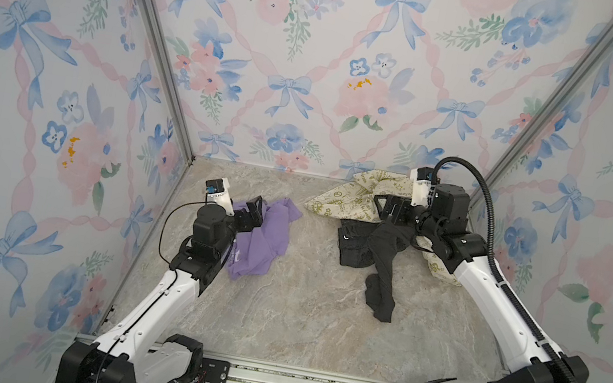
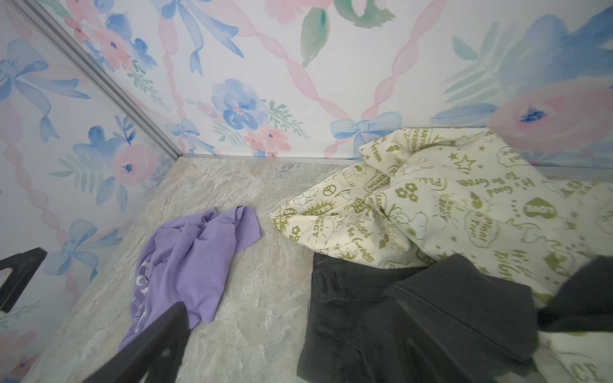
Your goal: Pick out a specific cloth from the pile
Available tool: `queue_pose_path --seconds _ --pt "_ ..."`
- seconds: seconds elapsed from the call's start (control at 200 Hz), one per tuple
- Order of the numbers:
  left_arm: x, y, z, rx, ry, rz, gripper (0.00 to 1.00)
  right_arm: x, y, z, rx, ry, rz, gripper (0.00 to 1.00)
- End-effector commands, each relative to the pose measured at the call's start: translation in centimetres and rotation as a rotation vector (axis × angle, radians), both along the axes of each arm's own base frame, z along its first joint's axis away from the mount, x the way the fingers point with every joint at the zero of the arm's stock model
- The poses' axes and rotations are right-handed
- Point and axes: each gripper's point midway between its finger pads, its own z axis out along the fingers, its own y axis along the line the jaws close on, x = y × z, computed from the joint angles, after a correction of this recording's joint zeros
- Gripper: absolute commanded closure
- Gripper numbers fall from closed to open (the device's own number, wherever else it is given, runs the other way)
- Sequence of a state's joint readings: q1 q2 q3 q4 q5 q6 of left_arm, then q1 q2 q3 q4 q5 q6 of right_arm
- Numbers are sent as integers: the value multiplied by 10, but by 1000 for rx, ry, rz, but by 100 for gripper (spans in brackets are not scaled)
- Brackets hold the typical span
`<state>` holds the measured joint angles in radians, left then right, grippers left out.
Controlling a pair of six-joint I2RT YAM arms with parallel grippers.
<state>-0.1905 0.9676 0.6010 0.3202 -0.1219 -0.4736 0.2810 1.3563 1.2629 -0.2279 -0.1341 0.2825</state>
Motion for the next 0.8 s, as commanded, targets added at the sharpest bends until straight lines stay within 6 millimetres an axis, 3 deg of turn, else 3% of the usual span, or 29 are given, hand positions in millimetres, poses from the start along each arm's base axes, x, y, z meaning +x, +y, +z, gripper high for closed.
queue_pose_path --seconds 0.0,0.14,0.245,0.435,0.79 --pt "-11 27 -11 85 -50 136 5 2 -49 -5 -6 -55 -205 3" --pt "-26 47 -37 161 -47 226 5 -16 -100 -36 -60 -52 -380 3" --pt "-36 65 -54 181 -59 314 2 -29 -121 -58 -94 -69 -425 3" --pt "-33 76 -82 221 -30 340 2 -45 -131 -98 -242 -87 -387 3" --pt "-11 59 -110 334 -10 239 2 -55 -144 -160 -328 -76 -369 3"
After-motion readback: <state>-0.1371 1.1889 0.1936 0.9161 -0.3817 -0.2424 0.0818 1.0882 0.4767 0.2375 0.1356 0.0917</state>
